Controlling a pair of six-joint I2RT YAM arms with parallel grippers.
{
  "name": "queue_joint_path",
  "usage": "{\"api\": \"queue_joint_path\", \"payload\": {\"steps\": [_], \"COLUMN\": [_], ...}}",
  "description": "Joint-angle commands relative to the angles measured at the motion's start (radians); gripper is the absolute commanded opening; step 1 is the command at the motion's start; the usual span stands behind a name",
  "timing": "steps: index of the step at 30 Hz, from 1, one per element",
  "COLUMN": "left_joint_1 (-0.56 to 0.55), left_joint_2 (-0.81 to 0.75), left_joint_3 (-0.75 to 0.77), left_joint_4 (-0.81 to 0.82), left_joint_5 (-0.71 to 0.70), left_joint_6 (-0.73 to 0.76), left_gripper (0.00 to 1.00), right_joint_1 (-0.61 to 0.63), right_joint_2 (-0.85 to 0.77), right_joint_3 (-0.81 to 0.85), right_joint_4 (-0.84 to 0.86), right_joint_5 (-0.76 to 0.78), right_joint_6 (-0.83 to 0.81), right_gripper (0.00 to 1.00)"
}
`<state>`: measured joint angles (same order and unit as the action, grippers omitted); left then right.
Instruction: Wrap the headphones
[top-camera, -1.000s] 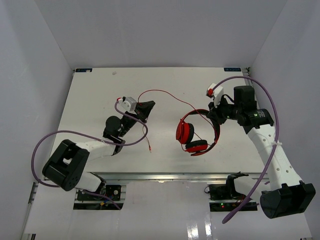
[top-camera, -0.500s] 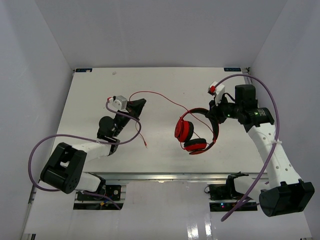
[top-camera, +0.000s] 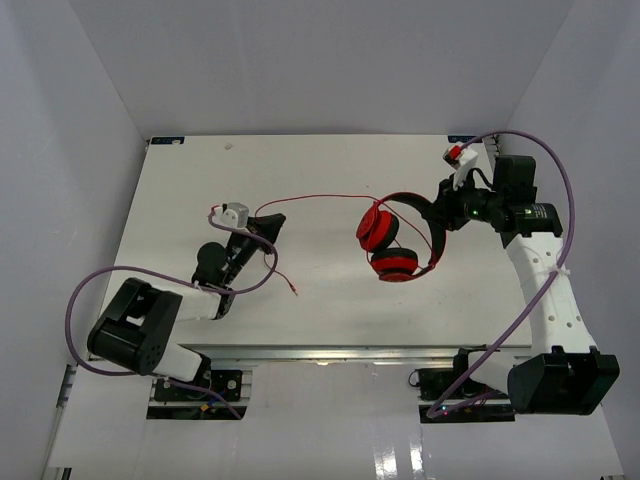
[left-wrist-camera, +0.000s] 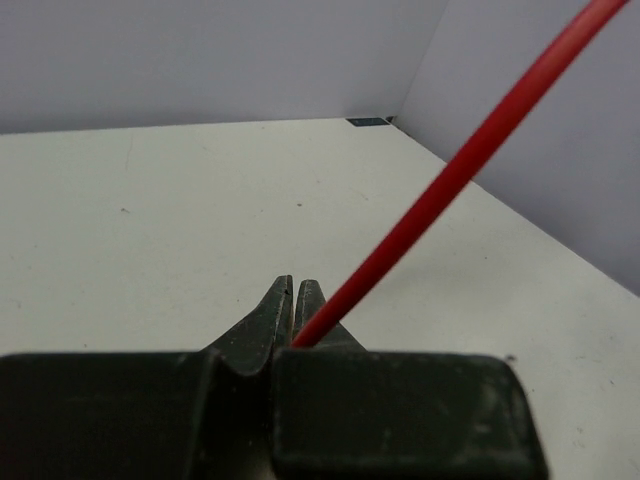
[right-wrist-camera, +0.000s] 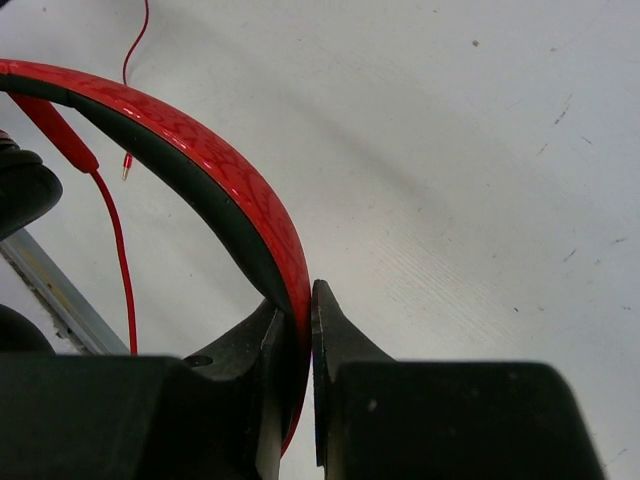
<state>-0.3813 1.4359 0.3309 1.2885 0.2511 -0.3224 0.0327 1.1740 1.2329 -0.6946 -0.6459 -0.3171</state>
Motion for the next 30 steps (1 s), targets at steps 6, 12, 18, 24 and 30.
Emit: {"api": "queue_joint_path", "payload": {"steps": [6, 12, 18, 24, 30], "left_joint_1": [-0.008, -0.129, -0.313, -0.451, -0.577], "left_joint_2": [0.261, 0.359, 0.428, 0.474, 0.414], "left_joint_3": [-0.014, 0.038, 0.201, 0.305, 0.404], "left_joint_4": [0.201, 0.184, 0.022, -0.071, -0.316], "left_joint_5": [0.116, 0.103, 0.069, 0.036, 0.005], "left_joint_6": [-0.183, -0.159, -0.074, -0.032, 0.051], "left_gripper": [0.0, 0.0, 0.0, 0.0, 0.0], "right_joint_1": [-0.112, -0.112, -0.107, -0.077, -0.051], "right_joint_2": [0.003, -0.023, 0.001, -0.005, -0.05], "right_joint_3": [0.129, 0.15, 0.153, 0.148, 0.048], "right_joint_4": [0.163, 0.291, 0.399, 0.395, 0.445], "right_joint_5": [-0.141, -0.126, -0.078, 0.177, 0.466], "right_joint_6": [0.33, 0.552, 0.764, 0.731, 0.612], "right_gripper": [0.08, 0.08, 0.08, 0.08, 0.08]}}
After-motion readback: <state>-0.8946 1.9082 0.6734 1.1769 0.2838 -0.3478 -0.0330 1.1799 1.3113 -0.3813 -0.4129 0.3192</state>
